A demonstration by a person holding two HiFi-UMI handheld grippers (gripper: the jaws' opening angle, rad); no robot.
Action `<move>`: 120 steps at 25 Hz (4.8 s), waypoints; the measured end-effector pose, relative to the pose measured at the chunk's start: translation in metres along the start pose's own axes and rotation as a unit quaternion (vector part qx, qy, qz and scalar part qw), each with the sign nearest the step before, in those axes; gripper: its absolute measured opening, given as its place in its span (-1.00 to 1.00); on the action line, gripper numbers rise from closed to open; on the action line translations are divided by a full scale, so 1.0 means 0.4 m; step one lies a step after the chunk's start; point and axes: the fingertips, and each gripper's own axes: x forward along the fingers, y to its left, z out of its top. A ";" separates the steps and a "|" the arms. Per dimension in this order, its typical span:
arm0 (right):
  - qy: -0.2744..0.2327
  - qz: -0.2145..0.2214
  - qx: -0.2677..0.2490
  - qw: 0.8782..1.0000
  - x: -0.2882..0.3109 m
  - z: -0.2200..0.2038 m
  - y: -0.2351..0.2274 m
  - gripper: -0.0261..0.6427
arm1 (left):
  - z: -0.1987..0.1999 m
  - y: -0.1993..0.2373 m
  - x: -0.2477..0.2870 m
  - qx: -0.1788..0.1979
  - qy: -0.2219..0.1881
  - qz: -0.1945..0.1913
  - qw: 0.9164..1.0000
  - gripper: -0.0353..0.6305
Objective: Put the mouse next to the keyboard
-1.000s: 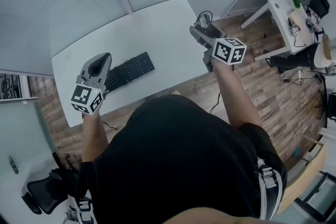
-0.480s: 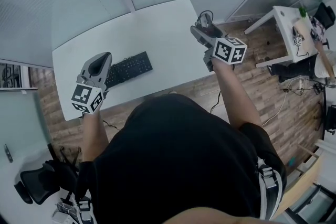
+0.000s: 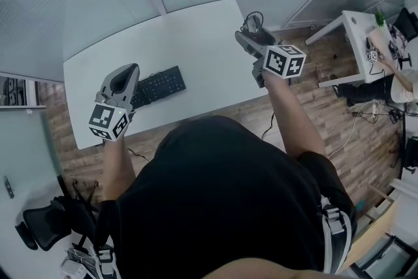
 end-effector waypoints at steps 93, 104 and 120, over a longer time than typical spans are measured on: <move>0.145 -0.050 0.023 0.988 0.307 -0.307 -0.098 0.28 | -0.108 0.238 0.015 -0.033 0.008 0.010 0.999 -0.83; 0.186 -0.068 0.037 0.979 0.359 -0.420 -0.121 0.28 | -0.129 0.277 0.024 -0.036 0.015 0.009 0.999 -0.83; 0.244 -0.092 0.053 0.964 0.401 -0.589 -0.168 0.28 | -0.155 0.321 0.033 -0.038 0.029 0.008 0.999 -0.83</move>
